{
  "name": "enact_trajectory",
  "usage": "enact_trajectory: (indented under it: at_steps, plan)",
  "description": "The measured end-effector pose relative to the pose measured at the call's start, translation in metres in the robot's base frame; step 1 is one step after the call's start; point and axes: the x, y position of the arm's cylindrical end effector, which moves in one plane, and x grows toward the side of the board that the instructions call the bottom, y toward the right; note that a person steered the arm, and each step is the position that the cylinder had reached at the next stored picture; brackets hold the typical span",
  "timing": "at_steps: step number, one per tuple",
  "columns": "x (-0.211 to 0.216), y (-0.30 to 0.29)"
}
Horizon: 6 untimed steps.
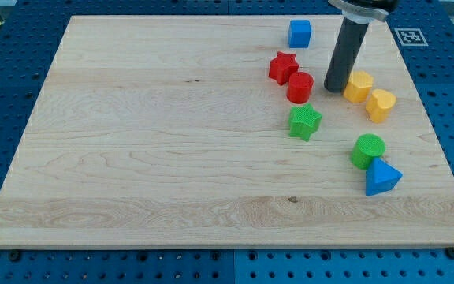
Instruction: Push the red circle to center
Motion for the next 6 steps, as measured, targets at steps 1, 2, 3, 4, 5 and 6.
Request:
enact_trajectory:
  at_steps: [1, 2, 3, 4, 5, 6]
  plan:
    - [0.007, 0.002]
    - [0.008, 0.002]
    - [0.008, 0.003]
    - [0.008, 0.002]
    - [0.008, -0.023]
    - [0.008, -0.050]
